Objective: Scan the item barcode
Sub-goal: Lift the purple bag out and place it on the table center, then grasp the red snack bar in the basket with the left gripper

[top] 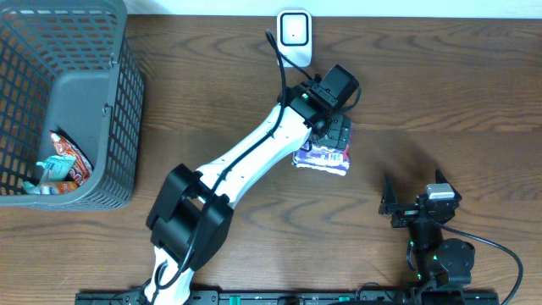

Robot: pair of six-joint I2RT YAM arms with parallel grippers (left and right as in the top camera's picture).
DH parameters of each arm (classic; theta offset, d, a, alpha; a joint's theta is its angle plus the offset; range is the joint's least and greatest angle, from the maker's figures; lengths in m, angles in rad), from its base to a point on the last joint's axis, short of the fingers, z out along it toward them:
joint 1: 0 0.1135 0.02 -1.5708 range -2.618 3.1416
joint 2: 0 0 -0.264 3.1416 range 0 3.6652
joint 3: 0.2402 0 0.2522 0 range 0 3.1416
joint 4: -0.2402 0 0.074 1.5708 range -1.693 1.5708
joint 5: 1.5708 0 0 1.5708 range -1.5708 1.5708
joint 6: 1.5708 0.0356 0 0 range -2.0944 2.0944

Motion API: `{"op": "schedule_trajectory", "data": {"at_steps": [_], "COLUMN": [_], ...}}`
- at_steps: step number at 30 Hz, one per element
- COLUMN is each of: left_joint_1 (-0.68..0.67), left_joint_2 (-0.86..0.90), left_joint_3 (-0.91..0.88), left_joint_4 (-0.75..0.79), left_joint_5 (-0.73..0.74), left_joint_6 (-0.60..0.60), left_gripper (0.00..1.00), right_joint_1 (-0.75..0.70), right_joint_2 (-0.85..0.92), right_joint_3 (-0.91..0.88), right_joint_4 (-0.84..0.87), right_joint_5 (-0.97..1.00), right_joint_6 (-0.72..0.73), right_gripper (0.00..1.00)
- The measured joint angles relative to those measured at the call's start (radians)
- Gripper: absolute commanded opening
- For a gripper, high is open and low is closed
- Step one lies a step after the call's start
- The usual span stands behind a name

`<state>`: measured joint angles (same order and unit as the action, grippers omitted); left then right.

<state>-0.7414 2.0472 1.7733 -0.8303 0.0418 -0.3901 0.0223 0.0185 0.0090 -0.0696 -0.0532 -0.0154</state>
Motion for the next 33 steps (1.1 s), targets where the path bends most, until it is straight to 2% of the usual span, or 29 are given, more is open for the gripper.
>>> {"op": "schedule_trajectory", "data": {"at_steps": [5,9,13,18,22,26,29,33], "left_joint_1": [0.05,0.172,0.386,0.723,0.982,1.146,1.216,1.231], "left_joint_2": [-0.075,-0.237,-0.433,-0.558,-0.545,-0.481,-0.42,-0.34], "left_joint_3": [0.0,0.0,0.007,0.015,0.016,0.015,0.005,-0.034], "left_joint_4": [0.001,0.036,0.083,0.102,0.058,-0.042,-0.095,-0.139], "left_joint_5": [-0.024,-0.053,-0.079,-0.101,-0.117,-0.127,-0.149,-0.213], "left_joint_6": [0.065,0.084,0.09,0.098,0.098,0.055,0.026,0.013], "left_gripper": [0.96,0.96,0.96,0.96,0.96,0.96,0.96,0.96], "right_joint_1": [0.0,0.0,0.0,0.0,0.0,0.0,0.0,0.0], "right_joint_2": [0.0,0.0,0.0,0.0,0.0,0.0,0.0,0.0], "right_joint_3": [0.0,0.0,0.0,0.0,0.0,0.0,0.0,0.0], "right_joint_4": [0.0,0.0,0.0,0.0,0.0,0.0,0.0,0.0], "right_joint_5": [0.0,0.0,0.0,0.0,0.0,0.0,0.0,0.0], "right_joint_6": [0.0,0.0,0.0,0.0,0.0,0.0,0.0,0.0], "right_gripper": [0.99,0.99,0.99,0.99,0.99,0.99,0.99,0.99]}}
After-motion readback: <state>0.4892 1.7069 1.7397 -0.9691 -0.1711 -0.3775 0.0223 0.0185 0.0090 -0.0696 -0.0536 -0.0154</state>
